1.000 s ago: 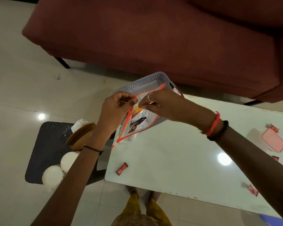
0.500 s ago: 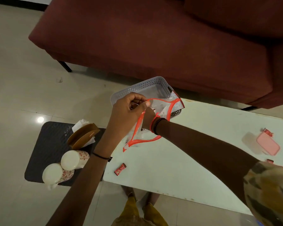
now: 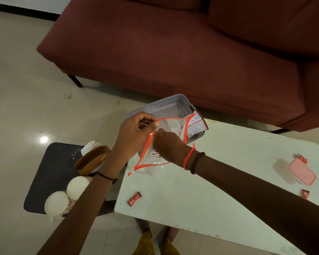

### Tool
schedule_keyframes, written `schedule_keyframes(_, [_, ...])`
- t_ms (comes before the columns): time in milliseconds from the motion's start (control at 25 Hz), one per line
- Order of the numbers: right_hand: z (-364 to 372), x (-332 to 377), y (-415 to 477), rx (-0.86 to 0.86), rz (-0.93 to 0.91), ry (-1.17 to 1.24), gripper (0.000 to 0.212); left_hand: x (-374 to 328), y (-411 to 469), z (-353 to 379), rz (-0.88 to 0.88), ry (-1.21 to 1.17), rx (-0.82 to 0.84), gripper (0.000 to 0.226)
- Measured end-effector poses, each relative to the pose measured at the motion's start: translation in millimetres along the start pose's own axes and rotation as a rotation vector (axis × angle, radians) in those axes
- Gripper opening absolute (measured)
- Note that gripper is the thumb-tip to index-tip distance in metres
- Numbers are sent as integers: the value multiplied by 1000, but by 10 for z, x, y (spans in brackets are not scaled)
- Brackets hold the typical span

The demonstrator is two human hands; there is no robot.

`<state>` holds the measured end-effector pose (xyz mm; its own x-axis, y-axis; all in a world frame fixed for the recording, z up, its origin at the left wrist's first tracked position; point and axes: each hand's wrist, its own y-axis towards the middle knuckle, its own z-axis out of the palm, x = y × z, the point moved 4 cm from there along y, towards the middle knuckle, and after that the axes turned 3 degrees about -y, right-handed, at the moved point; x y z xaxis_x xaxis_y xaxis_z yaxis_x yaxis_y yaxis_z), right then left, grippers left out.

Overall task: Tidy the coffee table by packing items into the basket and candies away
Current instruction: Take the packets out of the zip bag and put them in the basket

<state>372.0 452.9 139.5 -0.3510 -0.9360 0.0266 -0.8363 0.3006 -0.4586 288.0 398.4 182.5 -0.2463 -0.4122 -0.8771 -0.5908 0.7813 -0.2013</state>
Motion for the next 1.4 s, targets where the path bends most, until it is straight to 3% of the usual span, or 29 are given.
schedule_keyframes(120, [-259, -95, -176, -177, -60, 64, 30, 36, 142, -140, 3, 31, 19, 9])
schedule_keyframes(280, [-686, -401, -401, -209, -17, 468, 33, 71, 328, -322, -24, 51, 89, 5])
schedule_keyframes(360, [-820, -576, -546, -311, -10, 844, 28, 68, 395, -376, -32, 4, 131, 4])
schedule_keyframes(480, [-891, -801, -665, -397, -22, 1628, 22, 68, 457, -396, 21, 45, 166, 4])
schedule_keyframes(600, [-880, -1088, -594, -545, 51, 1929, 22, 116, 489, -407, -44, -32, 131, 4])
schedule_keyframes(720, [-767, -1423, -425, -692, 226, 2021, 12, 144, 596, -454, -44, -65, 152, 9])
schedule_keyframes(880, [-337, -1802, -57, -761, 515, 2013, 18, 173, 750, -546, -31, -86, 170, 7])
schedule_keyframes(1000, [205, -2004, 311, -708, 761, 1848, 21, 184, 836, -548, -47, -121, 218, 6])
schedule_keyframes(1160, [799, -2096, 846, -532, 916, 1737, 31, 237, 964, -556, -44, -139, 258, 9])
schedule_keyframes(1400, [1224, -2206, 1399, -321, 944, 1563, 27, 332, 1054, -567, -68, -207, 263, 9])
